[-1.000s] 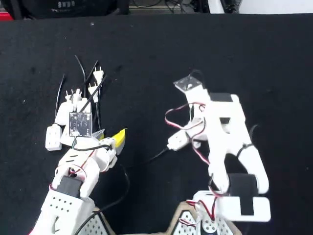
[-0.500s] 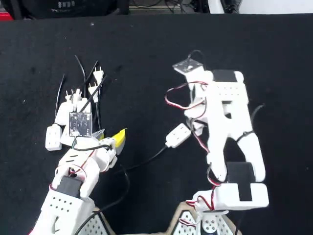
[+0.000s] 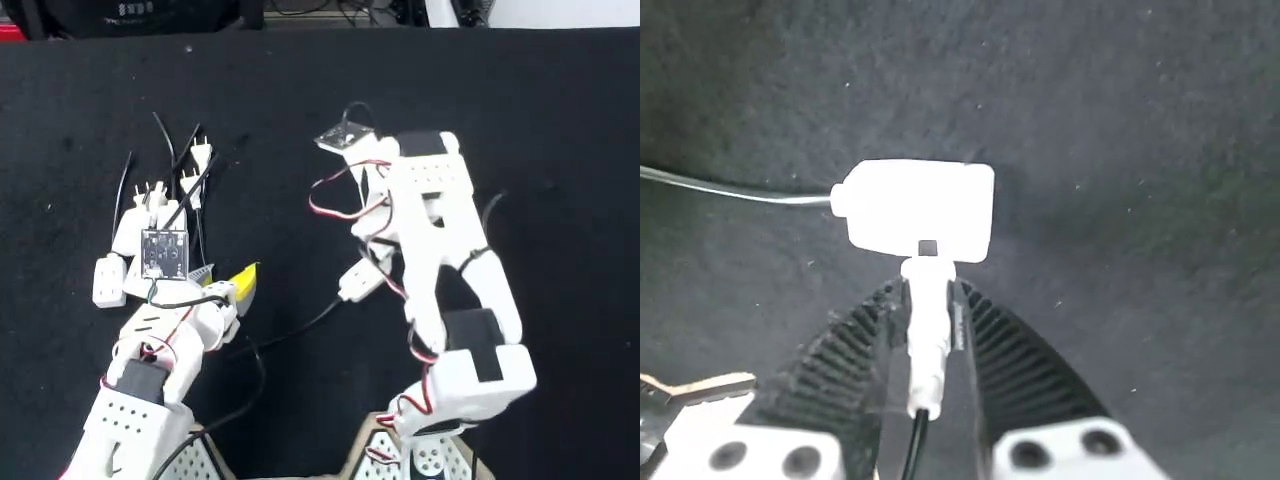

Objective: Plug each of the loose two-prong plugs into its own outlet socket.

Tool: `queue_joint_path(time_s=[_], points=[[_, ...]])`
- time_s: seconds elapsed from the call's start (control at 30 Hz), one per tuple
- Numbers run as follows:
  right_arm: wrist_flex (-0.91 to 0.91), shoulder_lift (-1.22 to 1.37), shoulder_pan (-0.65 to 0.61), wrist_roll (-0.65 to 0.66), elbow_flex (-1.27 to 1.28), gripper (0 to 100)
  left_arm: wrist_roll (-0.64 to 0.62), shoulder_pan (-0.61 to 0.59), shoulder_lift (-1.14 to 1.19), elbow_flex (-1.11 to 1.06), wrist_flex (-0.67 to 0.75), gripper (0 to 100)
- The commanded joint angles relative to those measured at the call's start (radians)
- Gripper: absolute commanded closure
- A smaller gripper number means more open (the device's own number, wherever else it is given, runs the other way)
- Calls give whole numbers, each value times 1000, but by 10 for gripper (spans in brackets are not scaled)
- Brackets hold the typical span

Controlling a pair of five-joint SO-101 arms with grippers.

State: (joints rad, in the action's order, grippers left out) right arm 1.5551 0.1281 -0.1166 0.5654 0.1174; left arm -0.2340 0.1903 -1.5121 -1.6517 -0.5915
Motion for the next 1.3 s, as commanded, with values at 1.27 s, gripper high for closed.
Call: queue_joint_path(time_s=[1.27], points=[[18,248,77,98,-236,988,2,-4,-9,16,-3,780]])
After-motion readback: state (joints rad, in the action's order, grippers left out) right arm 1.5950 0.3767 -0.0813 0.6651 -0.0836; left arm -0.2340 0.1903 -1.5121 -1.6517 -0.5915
